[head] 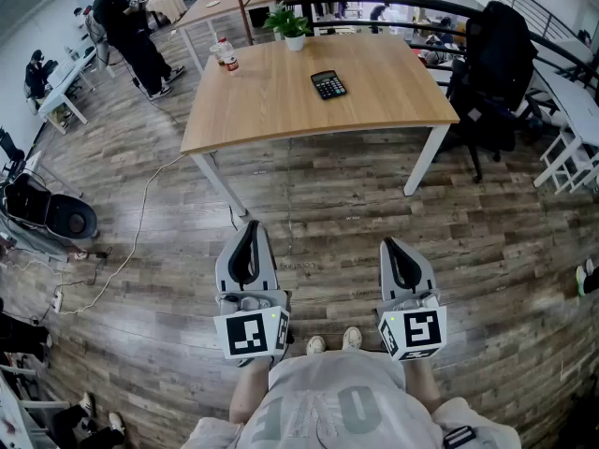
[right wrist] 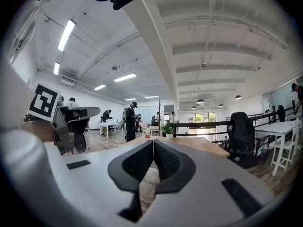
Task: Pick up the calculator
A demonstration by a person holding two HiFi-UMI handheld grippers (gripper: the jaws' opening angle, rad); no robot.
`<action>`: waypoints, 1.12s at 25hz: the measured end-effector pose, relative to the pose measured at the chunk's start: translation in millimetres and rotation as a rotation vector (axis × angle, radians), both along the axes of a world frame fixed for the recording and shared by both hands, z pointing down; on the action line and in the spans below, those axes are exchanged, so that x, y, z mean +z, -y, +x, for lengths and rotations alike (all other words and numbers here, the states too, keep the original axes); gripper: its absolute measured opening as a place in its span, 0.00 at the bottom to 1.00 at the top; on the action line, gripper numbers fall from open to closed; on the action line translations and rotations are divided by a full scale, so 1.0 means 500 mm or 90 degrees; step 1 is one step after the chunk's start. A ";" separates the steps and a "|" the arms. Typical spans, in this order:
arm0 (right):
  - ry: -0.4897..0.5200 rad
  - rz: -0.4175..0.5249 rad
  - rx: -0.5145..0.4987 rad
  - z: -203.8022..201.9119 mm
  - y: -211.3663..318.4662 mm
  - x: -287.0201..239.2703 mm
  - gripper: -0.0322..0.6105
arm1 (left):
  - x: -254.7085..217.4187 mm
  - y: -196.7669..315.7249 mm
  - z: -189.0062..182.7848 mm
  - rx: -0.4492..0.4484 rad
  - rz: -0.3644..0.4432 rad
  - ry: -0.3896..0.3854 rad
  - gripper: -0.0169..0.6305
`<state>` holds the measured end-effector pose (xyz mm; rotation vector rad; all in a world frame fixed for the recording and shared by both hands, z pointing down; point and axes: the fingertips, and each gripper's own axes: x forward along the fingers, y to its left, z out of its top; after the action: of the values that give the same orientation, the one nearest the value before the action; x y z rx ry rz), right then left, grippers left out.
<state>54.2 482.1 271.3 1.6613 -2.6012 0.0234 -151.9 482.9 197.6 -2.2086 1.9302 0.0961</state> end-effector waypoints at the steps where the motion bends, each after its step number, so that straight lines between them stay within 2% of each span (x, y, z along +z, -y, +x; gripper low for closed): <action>1: -0.002 0.001 0.000 0.003 0.001 0.000 0.08 | -0.001 0.000 0.002 0.000 0.001 0.001 0.05; 14: 0.000 0.019 -0.028 0.011 -0.007 -0.006 0.08 | -0.014 -0.015 -0.009 -0.030 0.009 0.008 0.05; 16: 0.046 0.020 -0.048 0.016 -0.014 -0.011 0.08 | -0.014 -0.015 -0.001 -0.029 0.008 0.009 0.05; 20: 0.186 0.019 -0.101 0.043 -0.027 -0.031 0.08 | -0.010 -0.009 0.029 -0.021 0.006 0.012 0.05; 24: 0.211 0.043 -0.137 0.077 -0.037 -0.045 0.08 | 0.000 0.001 0.073 -0.005 0.010 0.006 0.05; 26: 0.251 0.057 -0.167 0.094 -0.043 -0.056 0.09 | 0.004 0.008 0.100 0.006 0.018 -0.002 0.05; 28: 0.288 0.058 -0.166 0.121 -0.036 -0.055 0.09 | 0.007 0.014 0.133 0.022 0.023 -0.013 0.05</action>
<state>114.5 500.1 243.7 1.4672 -3.1774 0.3070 -85.3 475.7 201.2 -2.2261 1.8866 0.1574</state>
